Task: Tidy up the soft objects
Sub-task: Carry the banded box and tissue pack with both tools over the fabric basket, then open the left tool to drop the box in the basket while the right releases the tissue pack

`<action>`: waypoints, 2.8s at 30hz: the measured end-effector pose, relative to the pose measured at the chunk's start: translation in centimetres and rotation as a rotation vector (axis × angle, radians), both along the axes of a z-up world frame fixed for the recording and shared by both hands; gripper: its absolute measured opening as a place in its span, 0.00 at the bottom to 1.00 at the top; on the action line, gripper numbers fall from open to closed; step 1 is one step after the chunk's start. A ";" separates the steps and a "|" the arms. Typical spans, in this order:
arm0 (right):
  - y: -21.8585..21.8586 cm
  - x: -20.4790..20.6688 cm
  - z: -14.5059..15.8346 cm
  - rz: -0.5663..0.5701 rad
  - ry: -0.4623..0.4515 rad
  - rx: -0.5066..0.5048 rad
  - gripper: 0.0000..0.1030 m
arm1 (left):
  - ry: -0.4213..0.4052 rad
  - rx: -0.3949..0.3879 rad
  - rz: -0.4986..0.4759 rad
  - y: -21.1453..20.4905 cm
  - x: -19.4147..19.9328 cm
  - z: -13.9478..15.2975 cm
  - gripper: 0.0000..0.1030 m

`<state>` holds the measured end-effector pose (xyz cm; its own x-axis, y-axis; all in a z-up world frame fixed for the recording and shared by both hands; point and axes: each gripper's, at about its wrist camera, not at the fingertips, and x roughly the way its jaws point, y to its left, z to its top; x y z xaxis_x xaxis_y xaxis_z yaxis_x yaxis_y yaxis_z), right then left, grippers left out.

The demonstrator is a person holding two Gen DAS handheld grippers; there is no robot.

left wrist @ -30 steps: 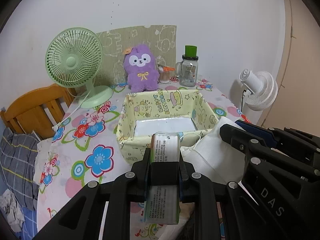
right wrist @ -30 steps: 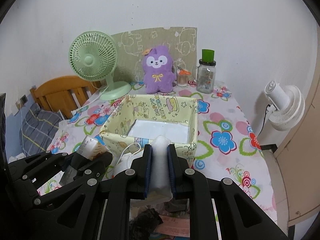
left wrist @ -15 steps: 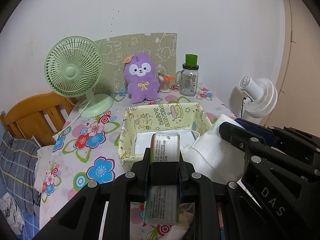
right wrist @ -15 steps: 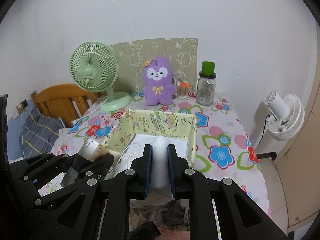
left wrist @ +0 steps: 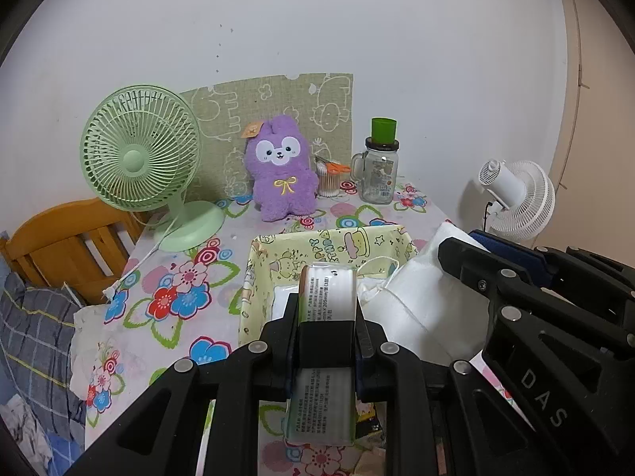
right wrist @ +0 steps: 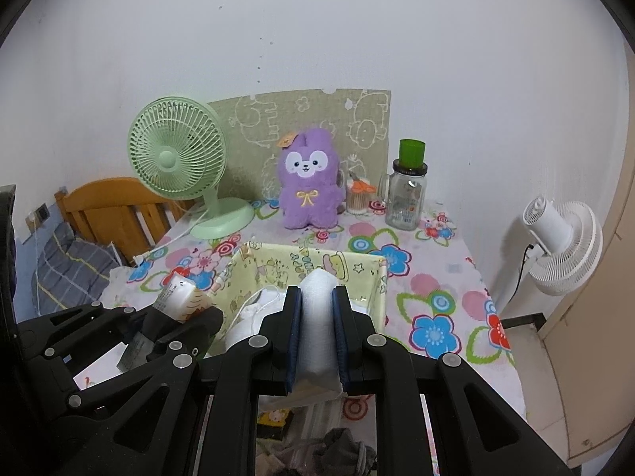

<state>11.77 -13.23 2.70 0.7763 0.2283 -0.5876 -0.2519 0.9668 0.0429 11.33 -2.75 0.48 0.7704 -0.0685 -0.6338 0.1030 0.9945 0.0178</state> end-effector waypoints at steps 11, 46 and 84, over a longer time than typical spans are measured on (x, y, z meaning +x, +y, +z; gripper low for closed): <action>0.1 2.6 -0.3 -0.012 0.004 -0.007 0.18 | 0.010 -0.001 0.005 0.2 2.8 -0.4 0.19; 0.5 10.8 -4.2 -0.045 0.079 -0.027 0.18 | 0.084 0.006 0.017 0.8 10.9 -4.3 0.19; 0.2 13.6 -8.7 -0.106 0.201 -0.102 0.40 | 0.157 0.049 0.075 1.7 12.9 -7.1 0.59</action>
<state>25.34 -13.03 -6.01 0.6578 0.0830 -0.7486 -0.1446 0.9893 -0.0174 24.18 -1.01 -6.65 0.6634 0.0193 -0.7480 0.0343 0.9978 0.0562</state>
